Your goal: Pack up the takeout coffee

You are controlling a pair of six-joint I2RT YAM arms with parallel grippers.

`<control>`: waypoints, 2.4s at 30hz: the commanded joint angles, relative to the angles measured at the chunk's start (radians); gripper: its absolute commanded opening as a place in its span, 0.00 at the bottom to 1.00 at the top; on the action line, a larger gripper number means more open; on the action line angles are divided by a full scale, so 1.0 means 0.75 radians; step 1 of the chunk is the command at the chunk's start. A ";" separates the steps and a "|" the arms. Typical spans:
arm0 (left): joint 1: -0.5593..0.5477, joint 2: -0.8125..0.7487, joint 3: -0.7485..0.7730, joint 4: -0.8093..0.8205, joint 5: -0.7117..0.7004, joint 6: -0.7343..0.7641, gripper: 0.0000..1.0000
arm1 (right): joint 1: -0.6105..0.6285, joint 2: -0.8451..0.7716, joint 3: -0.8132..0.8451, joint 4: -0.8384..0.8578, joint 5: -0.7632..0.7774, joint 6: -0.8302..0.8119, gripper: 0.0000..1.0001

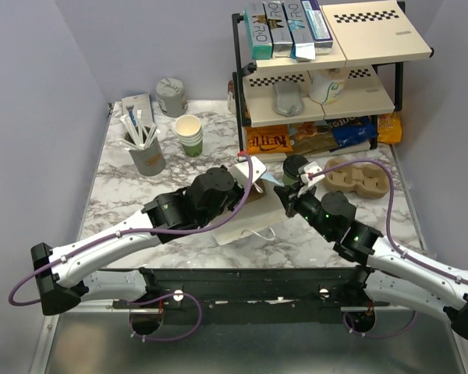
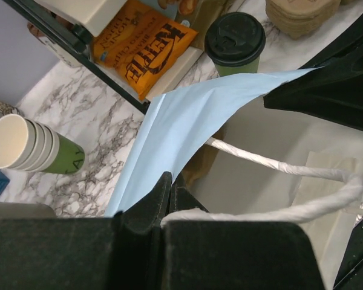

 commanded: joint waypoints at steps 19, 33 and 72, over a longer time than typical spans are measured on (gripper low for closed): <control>0.005 0.066 0.238 -0.149 -0.242 -0.683 0.00 | -0.003 0.125 0.662 -0.908 0.184 0.340 0.86; 0.166 0.103 0.259 -0.391 -0.021 -1.179 0.00 | -0.001 0.102 1.002 -1.002 -0.295 0.361 1.00; 0.275 -0.030 0.064 -0.505 -0.266 -2.095 0.17 | -0.502 0.951 1.252 -1.352 -0.121 0.281 0.95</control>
